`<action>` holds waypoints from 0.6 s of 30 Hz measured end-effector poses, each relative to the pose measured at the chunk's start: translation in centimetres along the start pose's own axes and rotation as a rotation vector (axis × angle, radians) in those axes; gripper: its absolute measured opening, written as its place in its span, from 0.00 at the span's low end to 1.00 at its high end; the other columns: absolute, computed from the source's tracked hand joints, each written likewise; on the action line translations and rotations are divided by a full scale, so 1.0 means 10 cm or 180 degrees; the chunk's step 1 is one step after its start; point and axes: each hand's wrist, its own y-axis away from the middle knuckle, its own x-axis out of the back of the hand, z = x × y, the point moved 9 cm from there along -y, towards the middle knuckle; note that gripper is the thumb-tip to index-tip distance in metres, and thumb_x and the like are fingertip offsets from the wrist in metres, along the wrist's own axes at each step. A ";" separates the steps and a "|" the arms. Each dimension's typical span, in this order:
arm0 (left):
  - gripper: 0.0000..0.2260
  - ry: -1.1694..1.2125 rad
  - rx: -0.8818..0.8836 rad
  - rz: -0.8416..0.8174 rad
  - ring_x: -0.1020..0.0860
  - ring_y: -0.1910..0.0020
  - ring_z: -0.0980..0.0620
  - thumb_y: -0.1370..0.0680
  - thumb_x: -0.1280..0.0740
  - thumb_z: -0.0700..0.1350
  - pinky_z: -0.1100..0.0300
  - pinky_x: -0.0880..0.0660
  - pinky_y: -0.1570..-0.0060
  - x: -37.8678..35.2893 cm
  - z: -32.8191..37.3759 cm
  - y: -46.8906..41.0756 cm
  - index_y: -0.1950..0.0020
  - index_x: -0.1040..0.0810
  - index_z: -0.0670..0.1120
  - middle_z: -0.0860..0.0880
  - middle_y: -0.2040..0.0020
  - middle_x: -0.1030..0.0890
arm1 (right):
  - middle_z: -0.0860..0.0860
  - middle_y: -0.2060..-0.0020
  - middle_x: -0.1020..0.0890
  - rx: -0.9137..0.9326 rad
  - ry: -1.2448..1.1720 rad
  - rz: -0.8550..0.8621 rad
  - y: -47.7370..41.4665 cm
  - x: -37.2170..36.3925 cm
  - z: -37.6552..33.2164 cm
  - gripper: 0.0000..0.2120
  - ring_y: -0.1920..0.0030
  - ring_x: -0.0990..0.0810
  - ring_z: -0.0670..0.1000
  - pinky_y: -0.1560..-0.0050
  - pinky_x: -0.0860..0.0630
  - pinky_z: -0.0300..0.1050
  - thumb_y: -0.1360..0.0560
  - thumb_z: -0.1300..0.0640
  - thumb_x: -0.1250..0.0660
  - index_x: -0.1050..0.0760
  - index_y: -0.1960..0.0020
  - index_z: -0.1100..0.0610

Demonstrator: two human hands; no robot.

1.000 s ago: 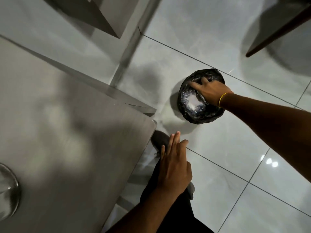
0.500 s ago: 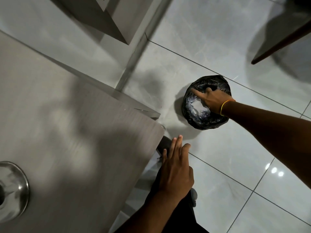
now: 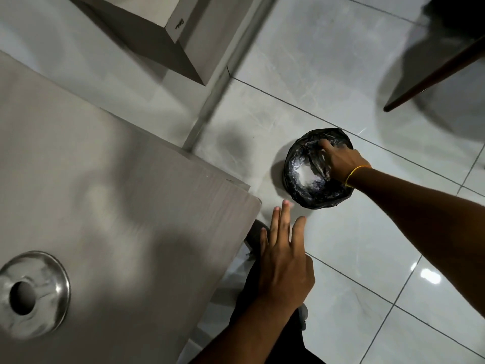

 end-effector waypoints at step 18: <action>0.38 -0.0134 -0.0636 0.1557 0.30 0.21 0.38 0.31 0.19 0.43 0.44 0.28 0.30 3.36 0.65 1.27 0.21 0.26 0.47 0.43 0.19 0.29 | 0.47 0.58 0.14 0.0277 -0.3263 0.1146 2.96 2.68 -2.14 0.12 0.65 0.15 0.37 0.70 0.22 0.29 0.20 0.71 0.30 0.21 0.43 0.56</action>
